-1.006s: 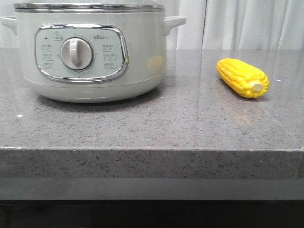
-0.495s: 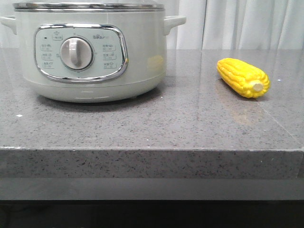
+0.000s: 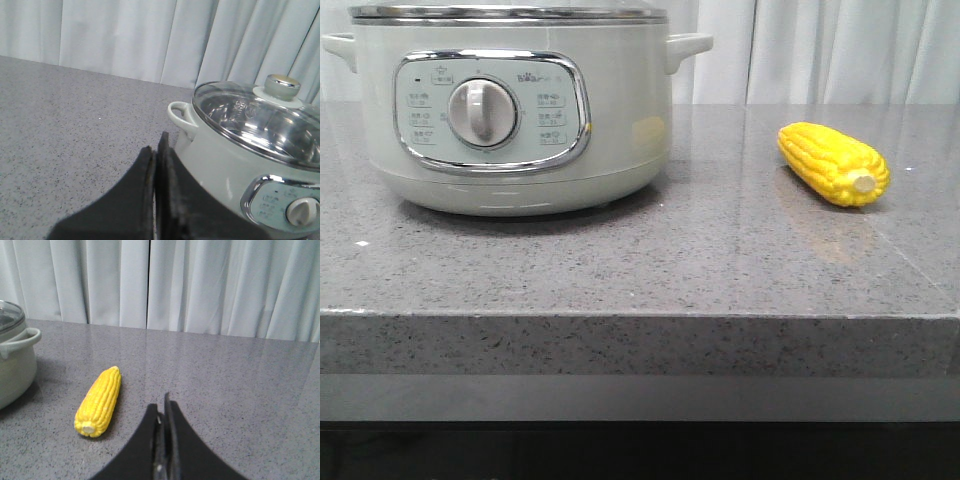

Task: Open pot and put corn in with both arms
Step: 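Move the left gripper over the pot and grasp the glass lid knob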

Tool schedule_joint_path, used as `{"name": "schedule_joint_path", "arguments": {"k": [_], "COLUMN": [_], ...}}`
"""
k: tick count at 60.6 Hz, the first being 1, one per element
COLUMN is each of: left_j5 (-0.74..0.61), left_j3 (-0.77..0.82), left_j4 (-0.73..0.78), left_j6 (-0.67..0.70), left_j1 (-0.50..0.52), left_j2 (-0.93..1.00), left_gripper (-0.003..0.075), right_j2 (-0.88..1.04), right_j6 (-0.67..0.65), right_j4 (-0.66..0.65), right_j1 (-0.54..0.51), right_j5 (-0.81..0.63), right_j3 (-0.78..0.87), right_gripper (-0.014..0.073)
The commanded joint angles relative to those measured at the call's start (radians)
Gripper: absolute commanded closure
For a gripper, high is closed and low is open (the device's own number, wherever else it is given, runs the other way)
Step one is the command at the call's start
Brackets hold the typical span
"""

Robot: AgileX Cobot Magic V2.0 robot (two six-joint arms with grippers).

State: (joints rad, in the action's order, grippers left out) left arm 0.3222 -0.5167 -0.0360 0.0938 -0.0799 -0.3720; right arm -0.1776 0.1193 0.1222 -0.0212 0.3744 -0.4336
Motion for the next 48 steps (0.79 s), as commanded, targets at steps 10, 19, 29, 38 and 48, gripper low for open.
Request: {"name": "schedule_joint_path", "arguments": {"k": [10,19,29,38,48], "left_j5": [-0.083,-0.088,-0.089,-0.089,-0.043], "left_j3": [-0.136,-0.136,-0.136,-0.136,-0.163], "left_j4": [0.009,0.036,0.054,0.049,0.036], "left_j6": [0.011,0.011,0.011,0.011,0.011], "left_j1": [0.002,0.002,0.002,0.002,0.000], "left_j2": [-0.184,-0.190,-0.190,-0.190,-0.210], "left_gripper": [0.0737,0.0552,0.0140,0.0101,0.0101], "right_j2": [-0.223,-0.232,-0.232,-0.232,-0.232], "right_j6": [0.011,0.011,0.011,0.011,0.011], "right_j4": [-0.008,-0.008,-0.008,-0.008,-0.008], "right_j1": [-0.004,-0.004,-0.004,-0.004,-0.004], "right_j5": [-0.040,-0.047,-0.046,-0.046,-0.046], "right_j3": [-0.171,-0.171,-0.171,-0.171,-0.165], "right_gripper": [0.0652,0.0546,0.0140,0.0000,0.0001]}}
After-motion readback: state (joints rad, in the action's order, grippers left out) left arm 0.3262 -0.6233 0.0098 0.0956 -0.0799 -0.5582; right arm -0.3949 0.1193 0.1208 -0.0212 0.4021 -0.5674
